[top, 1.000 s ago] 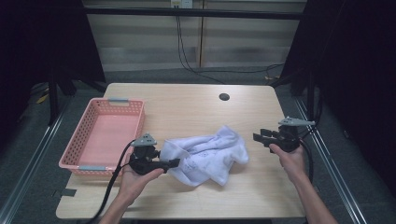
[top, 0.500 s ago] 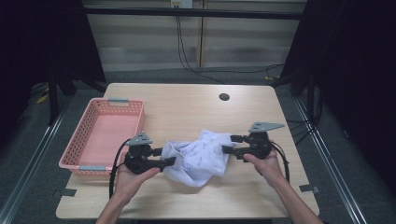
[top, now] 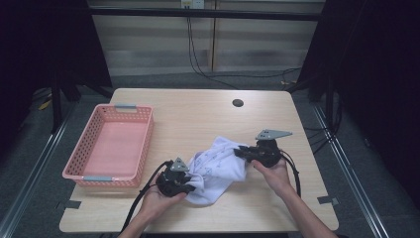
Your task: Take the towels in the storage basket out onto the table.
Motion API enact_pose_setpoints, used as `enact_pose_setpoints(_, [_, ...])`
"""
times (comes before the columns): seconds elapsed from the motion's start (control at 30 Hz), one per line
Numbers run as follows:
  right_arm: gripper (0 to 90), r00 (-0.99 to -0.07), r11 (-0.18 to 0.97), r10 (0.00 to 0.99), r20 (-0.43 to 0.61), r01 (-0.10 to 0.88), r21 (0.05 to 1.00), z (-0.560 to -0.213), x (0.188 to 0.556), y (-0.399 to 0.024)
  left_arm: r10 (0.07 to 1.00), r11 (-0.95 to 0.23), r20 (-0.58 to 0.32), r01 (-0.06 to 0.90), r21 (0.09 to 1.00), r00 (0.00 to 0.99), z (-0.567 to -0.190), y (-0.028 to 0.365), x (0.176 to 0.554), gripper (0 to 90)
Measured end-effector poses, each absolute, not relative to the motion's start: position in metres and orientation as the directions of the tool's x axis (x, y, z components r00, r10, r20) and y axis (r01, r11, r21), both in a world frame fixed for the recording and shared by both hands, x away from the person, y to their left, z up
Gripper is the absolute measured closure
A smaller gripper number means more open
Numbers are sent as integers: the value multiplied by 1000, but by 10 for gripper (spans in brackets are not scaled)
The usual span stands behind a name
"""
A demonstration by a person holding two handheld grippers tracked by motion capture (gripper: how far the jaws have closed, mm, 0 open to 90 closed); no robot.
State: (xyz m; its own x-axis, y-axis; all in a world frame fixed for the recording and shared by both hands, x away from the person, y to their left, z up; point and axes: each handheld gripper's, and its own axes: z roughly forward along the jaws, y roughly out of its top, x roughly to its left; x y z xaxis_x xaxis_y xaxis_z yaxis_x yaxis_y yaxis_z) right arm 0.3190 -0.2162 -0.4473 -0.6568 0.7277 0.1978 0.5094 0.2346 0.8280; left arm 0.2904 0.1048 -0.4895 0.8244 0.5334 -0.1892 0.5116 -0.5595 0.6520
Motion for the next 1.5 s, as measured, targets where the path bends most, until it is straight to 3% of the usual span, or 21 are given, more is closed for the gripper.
enact_pose_setpoints(0.07, [783,-646,201,731,219,511,836,-444,321,-226,524,-565,-188,504,654,831,-486,107,291,794])
enact_pose_setpoints(0.17, [782,-619,166,755,215,497,852,-433,322,-241,505,-481,-281,537,693,816,-475,116,289,798])
enact_pose_setpoints(0.4, [793,-544,100,814,203,476,874,-406,327,-278,455,-395,-321,512,763,830,-436,139,270,805])
enact_pose_setpoints(0.43, [796,-522,77,828,203,466,881,-395,329,-291,423,-335,-379,530,779,823,-427,150,264,807])
enact_pose_setpoints(0.6, [793,-490,69,848,199,475,877,-385,337,-311,429,-335,-352,509,793,832,-421,157,258,801])
enact_pose_setpoints(0.67, [733,-476,101,861,176,501,860,-399,343,-311,469,-355,-354,540,763,809,-438,150,269,751])
enact_pose_setpoints(0.77, [556,-456,102,871,182,530,842,-419,345,-310,526,-380,-342,574,725,779,-451,145,278,531])
enact_pose_setpoints(0.87, [505,-451,87,872,187,520,850,-420,339,-311,542,-353,-346,582,733,765,-448,148,281,417])
enact_pose_setpoints(1.07, [492,-524,114,825,212,521,846,-414,321,-297,561,-324,-310,548,771,768,-428,160,283,384])
enact_pose_setpoints(1.27, [435,-621,225,749,230,566,793,-440,295,-263,545,-309,-284,504,807,789,-413,152,282,416])
enact_pose_setpoints(1.33, [372,-641,268,736,219,573,775,-453,289,-254,524,-349,-274,497,795,806,-415,144,285,417])
enact_pose_setpoints(1.5, [353,-634,283,737,234,604,745,-477,293,-250,489,-424,-318,540,727,813,-458,108,296,404])
